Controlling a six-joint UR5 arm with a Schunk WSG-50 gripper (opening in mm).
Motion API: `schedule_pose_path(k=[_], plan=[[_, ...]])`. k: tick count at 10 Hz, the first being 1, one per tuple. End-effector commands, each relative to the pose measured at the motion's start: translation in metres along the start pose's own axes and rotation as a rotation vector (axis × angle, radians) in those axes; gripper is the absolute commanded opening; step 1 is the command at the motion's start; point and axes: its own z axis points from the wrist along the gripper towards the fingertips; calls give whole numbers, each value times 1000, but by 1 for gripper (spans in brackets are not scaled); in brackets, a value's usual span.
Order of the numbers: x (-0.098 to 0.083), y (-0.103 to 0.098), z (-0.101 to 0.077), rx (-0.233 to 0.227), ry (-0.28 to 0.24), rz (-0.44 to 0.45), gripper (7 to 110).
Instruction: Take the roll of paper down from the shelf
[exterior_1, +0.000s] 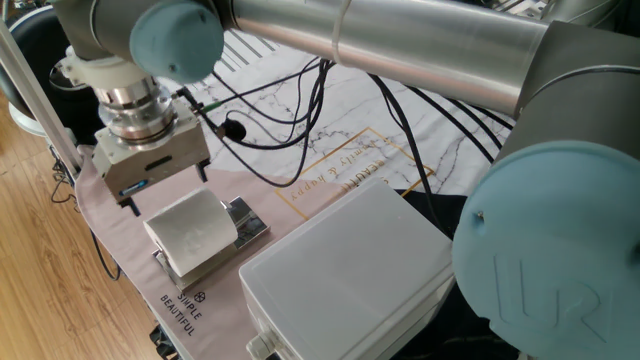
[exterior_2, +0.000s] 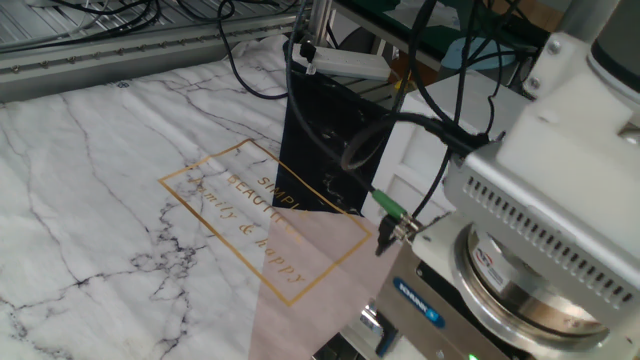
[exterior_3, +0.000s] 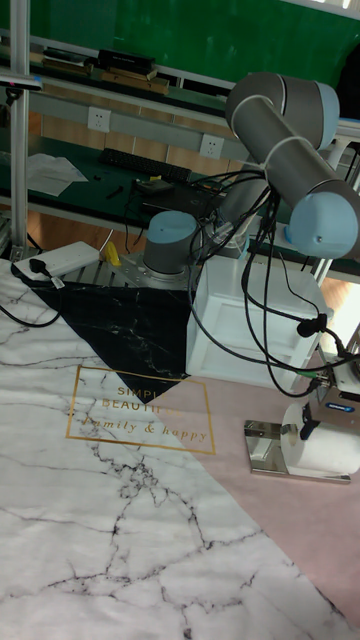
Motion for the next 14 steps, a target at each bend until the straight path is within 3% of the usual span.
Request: schedule_pose_path(k=[1, 2, 5, 6, 9, 12, 14], plan=[[9, -4, -8, -23, 45, 18, 107], [9, 6, -7, -59, 48, 29, 107], [11, 17, -5, -75, 44, 35, 107], [14, 19, -1, -66, 46, 33, 88], [13, 6, 2, -4, 42, 4, 88], [8, 6, 0, -11, 45, -5, 88], [2, -3, -11, -23, 45, -31, 88]])
